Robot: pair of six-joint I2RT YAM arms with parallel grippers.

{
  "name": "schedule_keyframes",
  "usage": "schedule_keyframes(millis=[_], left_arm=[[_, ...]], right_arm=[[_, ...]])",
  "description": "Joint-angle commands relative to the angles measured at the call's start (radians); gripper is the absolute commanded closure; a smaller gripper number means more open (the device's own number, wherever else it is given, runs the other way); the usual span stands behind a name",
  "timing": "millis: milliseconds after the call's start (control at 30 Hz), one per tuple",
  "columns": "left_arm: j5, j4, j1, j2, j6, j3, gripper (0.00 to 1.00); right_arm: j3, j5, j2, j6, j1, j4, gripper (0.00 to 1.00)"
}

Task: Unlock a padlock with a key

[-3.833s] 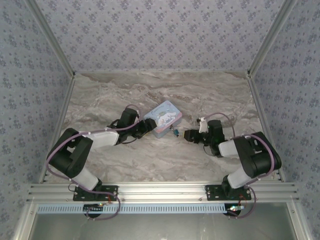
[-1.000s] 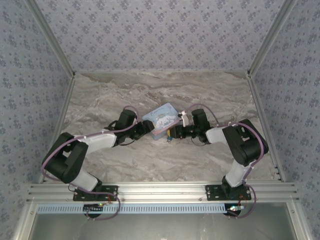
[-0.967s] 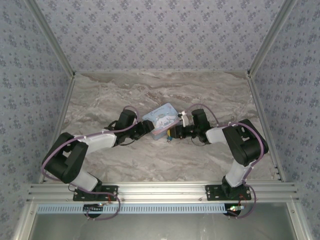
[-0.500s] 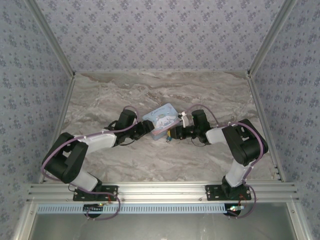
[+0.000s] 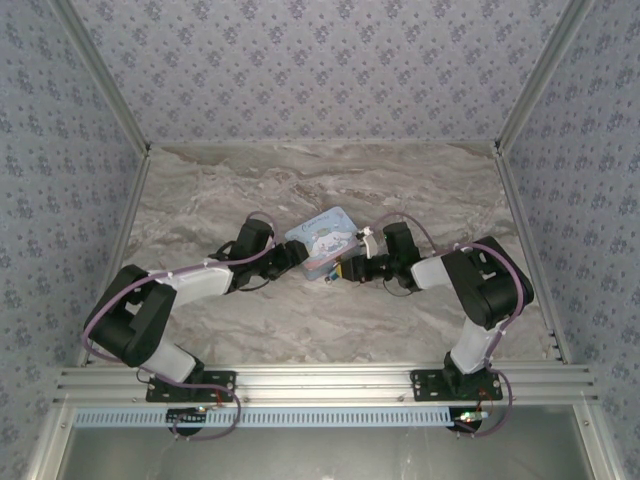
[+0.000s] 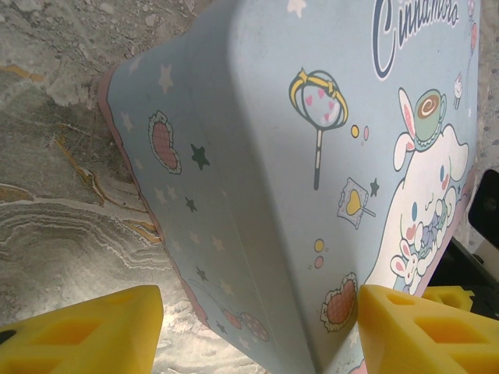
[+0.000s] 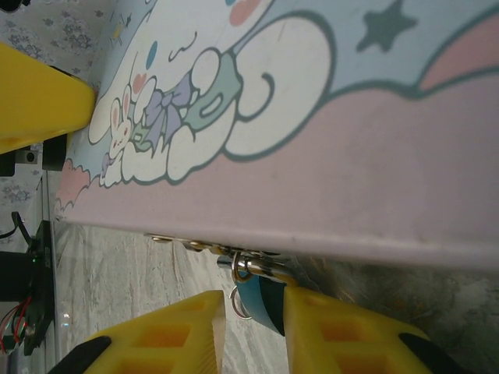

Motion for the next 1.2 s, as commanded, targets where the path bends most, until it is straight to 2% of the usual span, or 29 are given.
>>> schedule_keyframes(millis=[0,300,400,667,833,900,1167], left_arm=[[-0.044,-0.117,-0.003,0.006,0.021,-0.030,0.35],[-0.043,-0.118,-0.003,-0.001,0.021,-0.032,0.35],[-0.042,-0.119,-0.005,-0.001,0.023,-0.033,0.35],[-0.047,-0.121,-0.005,-0.001,0.024,-0.032,0.35],[-0.050,-0.124,-0.005,0.000,0.027,-0.030,0.35],[-0.050,-0.126,-0.004,0.001,0.028,-0.031,0.35],[-0.050,-0.126,-0.003,0.002,0.028,-0.026,0.35]], right_arm=[[-0.002,-0.009,0.019,0.005,0.001,0.016,0.73],[0.008,-0.010,0.034,0.056,-0.011,0.075,0.74],[0.010,-0.010,0.042,0.072,-0.014,0.091,0.77],[0.005,-0.004,0.047,0.091,-0.023,0.111,0.93],[-0.012,-0.018,0.043,0.087,-0.035,0.132,0.96],[-0.033,-0.030,0.032,0.084,-0.042,0.158,0.91],[-0.091,-0.062,-0.008,0.069,-0.059,0.220,0.57]])
